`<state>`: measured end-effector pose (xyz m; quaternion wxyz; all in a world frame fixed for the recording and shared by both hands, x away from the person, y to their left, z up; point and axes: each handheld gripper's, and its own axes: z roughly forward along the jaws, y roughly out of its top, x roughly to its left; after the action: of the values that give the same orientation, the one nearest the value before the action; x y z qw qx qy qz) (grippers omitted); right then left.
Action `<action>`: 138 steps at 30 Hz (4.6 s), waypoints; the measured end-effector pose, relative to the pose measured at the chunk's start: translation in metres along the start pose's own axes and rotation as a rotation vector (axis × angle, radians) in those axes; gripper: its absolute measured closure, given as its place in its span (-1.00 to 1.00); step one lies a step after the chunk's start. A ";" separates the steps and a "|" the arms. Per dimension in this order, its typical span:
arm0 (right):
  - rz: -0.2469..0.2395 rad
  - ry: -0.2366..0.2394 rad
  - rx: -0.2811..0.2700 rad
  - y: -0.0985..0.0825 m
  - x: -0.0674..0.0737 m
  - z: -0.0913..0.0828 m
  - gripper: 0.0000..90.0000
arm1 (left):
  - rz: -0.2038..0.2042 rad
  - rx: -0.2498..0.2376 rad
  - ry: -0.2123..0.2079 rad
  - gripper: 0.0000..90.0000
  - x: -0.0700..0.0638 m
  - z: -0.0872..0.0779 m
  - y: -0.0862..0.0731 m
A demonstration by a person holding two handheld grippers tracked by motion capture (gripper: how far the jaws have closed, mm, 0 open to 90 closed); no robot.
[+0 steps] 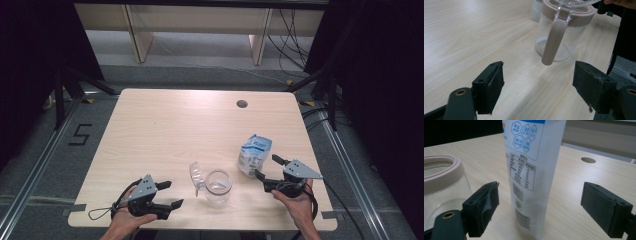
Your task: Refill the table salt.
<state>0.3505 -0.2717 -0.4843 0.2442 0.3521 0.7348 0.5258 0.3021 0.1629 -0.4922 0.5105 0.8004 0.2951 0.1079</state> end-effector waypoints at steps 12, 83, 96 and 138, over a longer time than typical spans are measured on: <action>-0.008 0.015 -0.020 -0.001 -0.005 0.015 -0.65 | -0.002 0.000 -0.004 -0.46 0.000 0.001 -0.001; -0.056 0.068 -0.069 -0.009 0.001 0.070 -0.12 | -0.006 0.001 -0.013 -0.45 -0.001 0.003 -0.001; -0.126 0.043 -0.042 -0.005 0.000 0.065 0.01 | -0.006 0.001 -0.013 -0.45 -0.002 0.003 -0.001; -0.463 0.029 -0.082 0.022 0.020 0.046 0.02 | -0.009 -0.002 -0.012 -0.45 -0.002 0.002 -0.002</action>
<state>0.3768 -0.2243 -0.4785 0.3619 0.1563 0.7773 0.4902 0.3012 0.1610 -0.4944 0.5136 0.7992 0.2956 0.1008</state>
